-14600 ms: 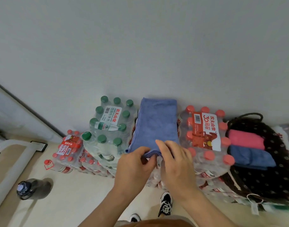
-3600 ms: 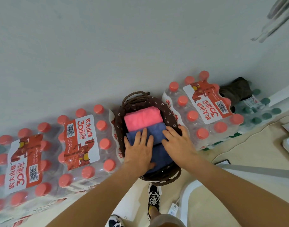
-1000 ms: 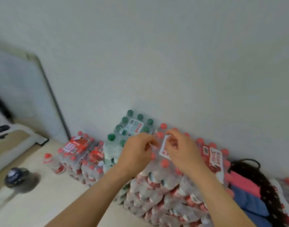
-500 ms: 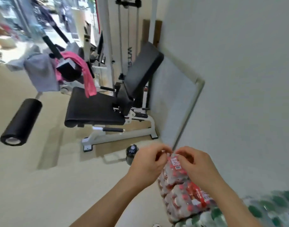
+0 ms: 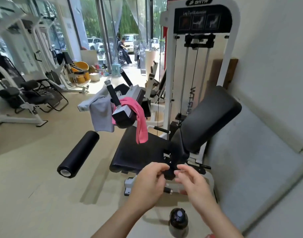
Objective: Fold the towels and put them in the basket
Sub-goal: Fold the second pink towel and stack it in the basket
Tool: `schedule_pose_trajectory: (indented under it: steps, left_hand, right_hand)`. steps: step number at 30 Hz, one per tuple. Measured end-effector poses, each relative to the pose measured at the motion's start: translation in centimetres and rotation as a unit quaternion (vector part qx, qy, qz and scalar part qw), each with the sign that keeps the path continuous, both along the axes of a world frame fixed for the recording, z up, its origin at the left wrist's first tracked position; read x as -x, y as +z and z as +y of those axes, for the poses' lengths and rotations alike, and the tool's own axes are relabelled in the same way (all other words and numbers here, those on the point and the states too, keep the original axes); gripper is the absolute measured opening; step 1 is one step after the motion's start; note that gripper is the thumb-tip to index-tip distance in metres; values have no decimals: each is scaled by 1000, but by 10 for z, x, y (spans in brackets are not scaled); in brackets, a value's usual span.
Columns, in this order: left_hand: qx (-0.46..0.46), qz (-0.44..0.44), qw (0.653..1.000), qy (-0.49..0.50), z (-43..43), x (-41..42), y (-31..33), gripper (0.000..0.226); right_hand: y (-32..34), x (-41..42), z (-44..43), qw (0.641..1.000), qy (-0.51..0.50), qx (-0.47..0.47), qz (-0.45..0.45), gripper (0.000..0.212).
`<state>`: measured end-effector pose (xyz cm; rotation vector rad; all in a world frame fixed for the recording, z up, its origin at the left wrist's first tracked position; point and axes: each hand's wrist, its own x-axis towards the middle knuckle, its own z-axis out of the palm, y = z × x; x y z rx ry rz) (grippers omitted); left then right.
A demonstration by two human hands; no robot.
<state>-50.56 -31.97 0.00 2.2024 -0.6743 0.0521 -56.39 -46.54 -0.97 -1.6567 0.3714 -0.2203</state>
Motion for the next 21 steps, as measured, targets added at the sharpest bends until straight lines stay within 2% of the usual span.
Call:
schedule_pose_trajectory:
  steps: [6,9,18,21]
  left_hand:
    - [-41,-23,997,65,-3,-114,16,48]
    - [-72,-32,993,91,2,-176,24,49]
    - [-159,-89,982,46,17,-358,24,33]
    - [-252,-128,958,42,12,-393,23,35]
  right_hand:
    - [14,-122,-12,999,19,-37,9,24]
    - [19,-183,-10,998,34,-39,27,34]
    - [17,-365,21,995,67,4,67,51]
    - [2,-418,25,993,74,40,86,57]
